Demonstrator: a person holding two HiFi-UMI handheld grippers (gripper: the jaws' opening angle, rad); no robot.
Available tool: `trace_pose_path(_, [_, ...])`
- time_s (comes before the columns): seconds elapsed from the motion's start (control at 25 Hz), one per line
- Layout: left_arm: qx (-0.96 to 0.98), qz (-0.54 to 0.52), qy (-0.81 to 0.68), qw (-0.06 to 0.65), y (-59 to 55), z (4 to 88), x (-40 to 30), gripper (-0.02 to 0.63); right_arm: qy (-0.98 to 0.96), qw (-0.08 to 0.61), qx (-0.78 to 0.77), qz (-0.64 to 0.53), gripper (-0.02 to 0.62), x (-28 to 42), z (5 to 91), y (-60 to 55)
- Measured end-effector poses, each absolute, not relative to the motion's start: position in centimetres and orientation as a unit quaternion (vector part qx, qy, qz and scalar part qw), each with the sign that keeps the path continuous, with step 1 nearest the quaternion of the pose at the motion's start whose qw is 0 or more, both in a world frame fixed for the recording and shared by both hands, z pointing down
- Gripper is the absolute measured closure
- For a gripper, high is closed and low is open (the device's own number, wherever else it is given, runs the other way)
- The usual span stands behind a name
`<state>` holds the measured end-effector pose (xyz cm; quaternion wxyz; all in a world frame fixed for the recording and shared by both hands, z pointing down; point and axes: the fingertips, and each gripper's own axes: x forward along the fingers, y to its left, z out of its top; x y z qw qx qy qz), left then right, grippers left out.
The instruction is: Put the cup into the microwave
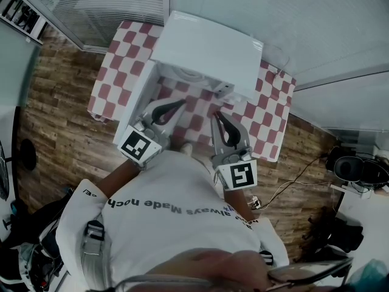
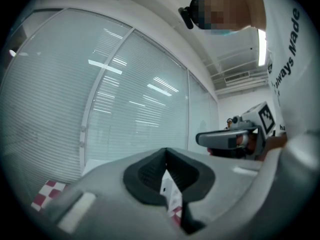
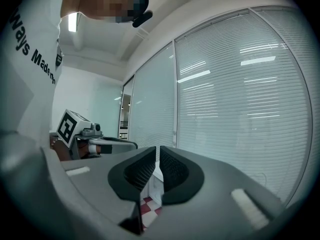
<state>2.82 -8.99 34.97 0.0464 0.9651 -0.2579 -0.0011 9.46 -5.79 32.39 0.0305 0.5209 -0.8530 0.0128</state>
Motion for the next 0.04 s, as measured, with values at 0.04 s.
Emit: trace_pose_path(0.04, [0.965, -0.004, -0.259, 0.047, -9.02, 34.91, 2.86, 0.603, -0.853, 0.031, 0.521, 0.013, 0.570, 9.45, 32.43, -5.80])
